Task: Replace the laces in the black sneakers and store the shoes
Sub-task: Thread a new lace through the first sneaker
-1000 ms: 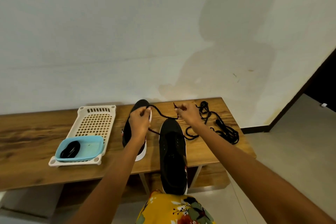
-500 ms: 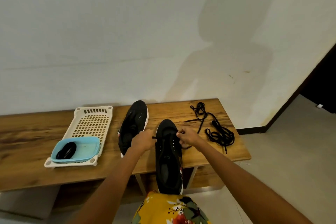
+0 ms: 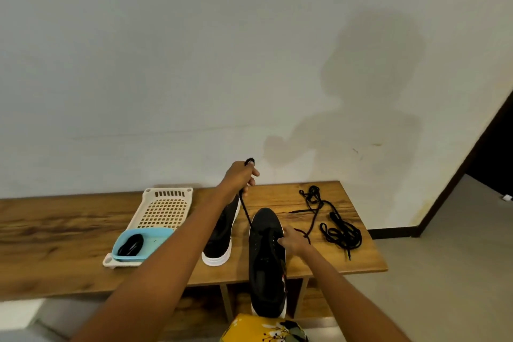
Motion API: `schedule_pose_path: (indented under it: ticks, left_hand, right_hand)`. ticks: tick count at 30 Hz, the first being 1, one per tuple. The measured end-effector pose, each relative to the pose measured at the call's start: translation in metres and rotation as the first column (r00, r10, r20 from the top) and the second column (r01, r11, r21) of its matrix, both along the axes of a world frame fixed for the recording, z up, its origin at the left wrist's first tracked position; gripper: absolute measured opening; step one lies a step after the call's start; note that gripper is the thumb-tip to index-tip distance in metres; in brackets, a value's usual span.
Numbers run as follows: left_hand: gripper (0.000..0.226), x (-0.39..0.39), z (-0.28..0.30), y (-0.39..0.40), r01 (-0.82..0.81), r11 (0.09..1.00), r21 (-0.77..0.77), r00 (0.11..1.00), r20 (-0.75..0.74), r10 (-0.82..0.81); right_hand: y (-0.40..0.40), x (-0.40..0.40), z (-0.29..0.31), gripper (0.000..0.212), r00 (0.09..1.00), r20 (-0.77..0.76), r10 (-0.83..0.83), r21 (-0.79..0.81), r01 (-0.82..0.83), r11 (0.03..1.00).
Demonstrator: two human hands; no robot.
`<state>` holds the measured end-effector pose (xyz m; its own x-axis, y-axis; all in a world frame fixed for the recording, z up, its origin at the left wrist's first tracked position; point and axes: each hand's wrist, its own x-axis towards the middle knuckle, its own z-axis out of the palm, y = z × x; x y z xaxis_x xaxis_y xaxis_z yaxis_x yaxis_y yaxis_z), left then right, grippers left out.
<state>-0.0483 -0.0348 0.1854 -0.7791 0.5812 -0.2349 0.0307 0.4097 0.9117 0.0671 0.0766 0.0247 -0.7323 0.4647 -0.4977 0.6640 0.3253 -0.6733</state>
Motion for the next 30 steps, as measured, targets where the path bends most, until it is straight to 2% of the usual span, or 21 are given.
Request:
schedule_pose_path:
  ticks: [2, 5, 10, 13, 14, 16, 18, 20, 22, 24, 30]
  left_hand:
    - [0.035, 0.004, -0.001, -0.001, -0.013, 1.0, 0.006, 1.0, 0.007, 0.013]
    - [0.034, 0.008, -0.001, 0.0, -0.024, 0.999, 0.028, 0.999, 0.025, 0.023]
    - [0.035, 0.014, 0.004, 0.002, -0.038, 0.998, 0.046, 0.999, 0.041, 0.036]
    - [0.035, 0.017, 0.001, 0.004, -0.021, 0.999, 0.047, 0.998, 0.062, 0.018]
    - [0.034, 0.018, 0.0, 0.004, -0.007, 0.999, 0.043, 0.998, 0.066, 0.004]
    - [0.034, 0.018, -0.005, 0.002, 0.009, 1.0, 0.028, 0.998, 0.064, -0.011]
    - [0.032, 0.02, -0.008, 0.0, 0.013, 1.0, 0.01, 0.997, 0.075, -0.014]
    - [0.032, 0.021, -0.007, 0.0, 0.026, 1.0, 0.003, 0.997, 0.079, -0.026]
    - [0.032, 0.023, -0.001, 0.0, 0.039, 0.999, 0.009, 0.997, 0.063, -0.04]
    - [0.03, 0.027, 0.012, 0.0, 0.045, 0.999, 0.024, 0.998, 0.034, -0.046]
    - [0.028, 0.043, 0.063, 0.0, 0.072, 0.989, 0.129, 0.997, -0.035, -0.068]
  right_hand:
    - [-0.004, 0.0, -0.005, 0.032, 0.999, 0.011, -0.035, 0.054, 0.035, 0.998]
    - [-0.001, 0.001, 0.001, 0.012, 0.996, 0.083, 0.027, 0.038, -0.03, 0.999]
    - [0.011, 0.004, 0.004, 0.042, 0.986, 0.156, 0.063, 0.112, -0.081, 0.99]
    - [0.004, 0.007, -0.016, 0.034, 0.994, 0.102, 0.049, 0.063, -0.056, 0.996]
    - [0.002, 0.009, -0.024, 0.029, 0.996, 0.089, 0.02, 0.082, -0.027, 0.996]
    - [-0.001, 0.015, -0.034, 0.017, 0.993, 0.115, -0.009, 0.219, -0.017, 0.976]
    - [-0.001, 0.02, -0.033, 0.02, 0.991, 0.13, 0.009, 0.211, -0.036, 0.977]
    - [-0.001, 0.021, -0.006, 0.032, 1.0, 0.022, -0.008, 0.057, 0.006, 0.998]
    - [0.002, 0.018, 0.032, 0.039, 0.989, -0.113, -0.095, -0.083, 0.085, 0.993]
    - [0.007, 0.014, 0.073, 0.042, 0.965, -0.217, -0.147, -0.136, 0.119, 0.983]
    - [0.011, 0.017, 0.193, 0.032, 0.87, -0.46, -0.178, -0.262, 0.059, 0.963]
